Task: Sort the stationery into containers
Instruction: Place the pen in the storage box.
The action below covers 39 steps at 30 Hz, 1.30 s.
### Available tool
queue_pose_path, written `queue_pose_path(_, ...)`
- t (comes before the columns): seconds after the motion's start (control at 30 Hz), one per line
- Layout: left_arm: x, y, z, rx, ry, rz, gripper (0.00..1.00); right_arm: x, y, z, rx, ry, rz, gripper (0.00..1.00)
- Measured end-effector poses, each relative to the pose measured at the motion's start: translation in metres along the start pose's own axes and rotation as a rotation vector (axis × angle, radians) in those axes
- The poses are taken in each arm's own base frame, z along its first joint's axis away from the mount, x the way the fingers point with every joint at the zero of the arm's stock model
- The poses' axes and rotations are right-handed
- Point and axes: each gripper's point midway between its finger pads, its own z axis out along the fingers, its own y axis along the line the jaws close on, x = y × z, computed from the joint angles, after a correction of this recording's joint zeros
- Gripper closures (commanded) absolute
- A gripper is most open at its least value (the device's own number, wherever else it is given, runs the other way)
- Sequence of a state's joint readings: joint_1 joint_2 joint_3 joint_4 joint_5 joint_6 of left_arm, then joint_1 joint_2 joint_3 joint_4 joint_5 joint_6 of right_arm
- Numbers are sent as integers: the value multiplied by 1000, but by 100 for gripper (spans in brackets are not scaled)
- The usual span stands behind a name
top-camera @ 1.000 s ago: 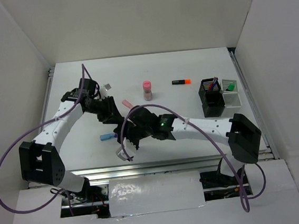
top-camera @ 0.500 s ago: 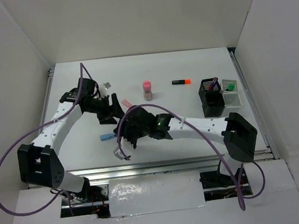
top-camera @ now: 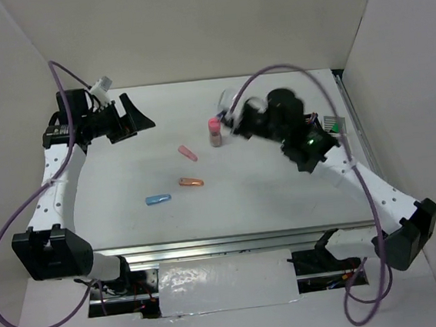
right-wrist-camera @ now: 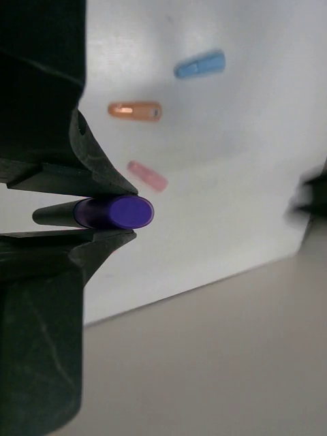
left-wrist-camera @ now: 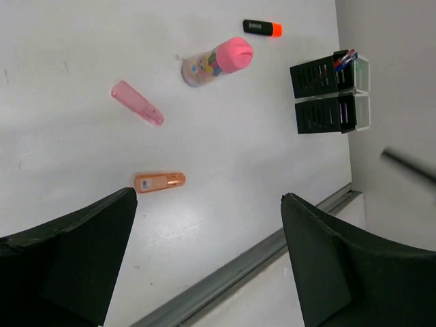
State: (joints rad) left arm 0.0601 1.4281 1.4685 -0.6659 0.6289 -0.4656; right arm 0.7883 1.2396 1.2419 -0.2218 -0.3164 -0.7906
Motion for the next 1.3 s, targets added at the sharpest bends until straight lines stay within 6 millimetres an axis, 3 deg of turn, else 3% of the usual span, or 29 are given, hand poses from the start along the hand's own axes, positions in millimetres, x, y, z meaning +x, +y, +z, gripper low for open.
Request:
queue_pose_path(0.03,-1,-2,1,3,-12,36,1,13,-31,-14,92,26,131,100)
queue_pose_path(0.1,2,-9,6,10,-25,104,1,60,-98,-60,353,109,375,100)
queue_pose_path(0.2,14,-32,18,54,-8,226,1,128,-154,-138,701,207,650,100)
queue_pose_path(0.27,23,-49,25,102,9,321,1,162,-170,-184,880,232,783,100)
queue_pose_path(0.37,28,-61,30,144,13,408,1,193,-184,-238,1065,240,897,100)
queue_pose_path(0.5,28,-69,33,166,0,475,1,220,-192,-288,1220,243,967,100)
queue_pose_path(0.6,30,-70,36,172,6,496,1,242,-194,-298,1247,255,1012,100)
queue_pose_path(0.83,31,-68,39,173,12,525,1,305,-181,-294,1246,339,1146,100)
queue_pose_path(1.07,31,-67,40,169,11,544,1,336,-179,-293,1269,379,1178,100)
queue_pose_path(1.3,32,-61,45,158,25,548,1,371,-166,-294,1305,462,1220,90)
